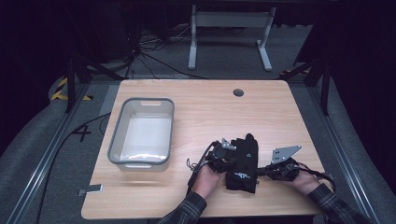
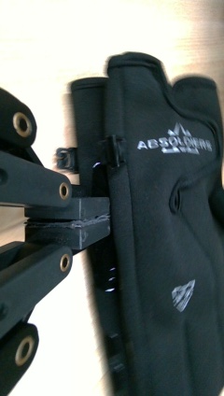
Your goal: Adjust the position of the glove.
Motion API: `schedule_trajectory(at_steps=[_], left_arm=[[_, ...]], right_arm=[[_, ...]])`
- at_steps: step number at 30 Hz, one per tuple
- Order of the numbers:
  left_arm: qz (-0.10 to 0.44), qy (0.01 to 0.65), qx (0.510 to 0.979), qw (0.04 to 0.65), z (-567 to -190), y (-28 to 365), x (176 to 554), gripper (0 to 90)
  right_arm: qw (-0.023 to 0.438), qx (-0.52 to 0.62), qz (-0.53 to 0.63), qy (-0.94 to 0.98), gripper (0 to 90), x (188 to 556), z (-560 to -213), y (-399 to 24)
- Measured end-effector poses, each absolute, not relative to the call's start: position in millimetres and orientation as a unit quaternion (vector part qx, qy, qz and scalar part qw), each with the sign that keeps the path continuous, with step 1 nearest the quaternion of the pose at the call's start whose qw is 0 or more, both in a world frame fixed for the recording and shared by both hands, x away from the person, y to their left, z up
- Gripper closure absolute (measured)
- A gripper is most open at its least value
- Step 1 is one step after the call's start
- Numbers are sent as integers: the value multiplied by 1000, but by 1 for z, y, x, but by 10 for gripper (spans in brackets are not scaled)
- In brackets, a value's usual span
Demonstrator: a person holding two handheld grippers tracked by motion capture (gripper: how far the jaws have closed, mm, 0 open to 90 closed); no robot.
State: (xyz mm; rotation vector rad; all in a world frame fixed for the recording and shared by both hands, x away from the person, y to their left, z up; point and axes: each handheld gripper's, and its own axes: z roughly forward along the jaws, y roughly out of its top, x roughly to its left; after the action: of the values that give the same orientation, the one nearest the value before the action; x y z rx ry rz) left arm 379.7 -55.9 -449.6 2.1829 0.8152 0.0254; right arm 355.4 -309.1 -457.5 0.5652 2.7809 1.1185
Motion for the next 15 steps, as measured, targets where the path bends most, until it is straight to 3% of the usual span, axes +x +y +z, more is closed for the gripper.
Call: schedule_trajectory(at_steps=[15], left_arm=[[16, 320, 863, 391, -445, -55, 403, 894]], right_arm=[[40, 164, 372, 913, 898, 360, -459, -283]])
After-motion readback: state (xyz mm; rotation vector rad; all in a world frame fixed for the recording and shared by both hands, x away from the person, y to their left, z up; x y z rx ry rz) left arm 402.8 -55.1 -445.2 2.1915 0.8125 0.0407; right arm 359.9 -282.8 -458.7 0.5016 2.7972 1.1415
